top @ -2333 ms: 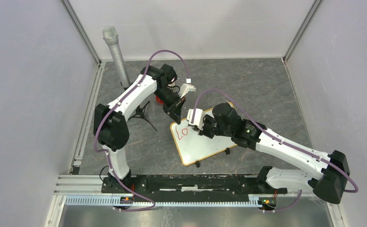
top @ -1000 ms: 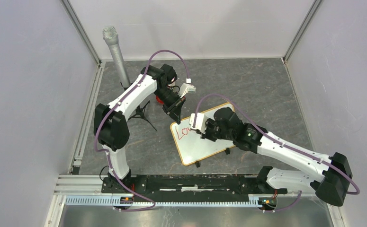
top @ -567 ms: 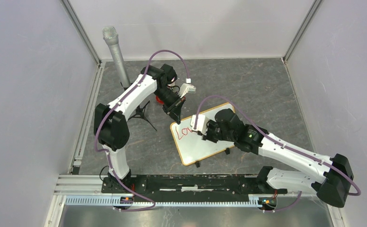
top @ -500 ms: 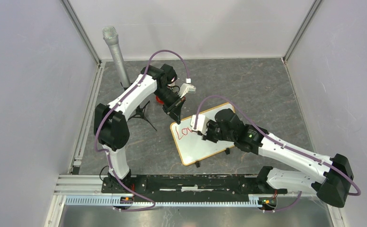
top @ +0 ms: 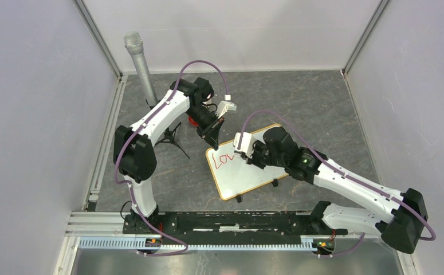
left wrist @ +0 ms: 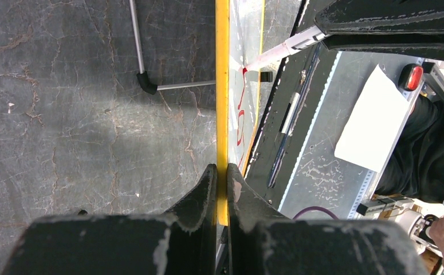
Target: Write a sentence on the whiteboard
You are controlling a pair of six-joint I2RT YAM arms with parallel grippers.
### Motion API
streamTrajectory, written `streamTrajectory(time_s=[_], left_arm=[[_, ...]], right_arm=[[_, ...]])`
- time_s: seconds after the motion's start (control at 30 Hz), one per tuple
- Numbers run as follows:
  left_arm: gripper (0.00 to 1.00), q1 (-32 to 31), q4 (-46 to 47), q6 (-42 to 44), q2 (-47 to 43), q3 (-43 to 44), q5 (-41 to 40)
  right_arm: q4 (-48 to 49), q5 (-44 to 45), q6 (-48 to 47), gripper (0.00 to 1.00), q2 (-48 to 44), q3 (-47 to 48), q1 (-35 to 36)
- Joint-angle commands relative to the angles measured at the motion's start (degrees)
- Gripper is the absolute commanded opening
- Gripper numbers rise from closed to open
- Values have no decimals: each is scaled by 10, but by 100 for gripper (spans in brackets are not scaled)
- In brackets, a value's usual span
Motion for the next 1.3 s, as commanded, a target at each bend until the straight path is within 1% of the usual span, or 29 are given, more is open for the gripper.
streamTrajectory(time_s=[0.0,0.33,0.53,0.67,1.27], left_arm=[[3,-3,-23,26,2,24,20],[3,-4,-24,26,1,23,20],[2,-5,-24,27,1,22,21],[3,-5,-25,27,3,23,22],[3,-6,-25,31,3,21,21]], right_arm=[[2,31,-1,0,5,26,-17],[-6,21,-3,0,5,42,-24],[-27,-34,-23,0,-16,34,-24],[-31,-52,-24,0,-28,23,-24],[-17,-2,-16,0,4,16,-24]])
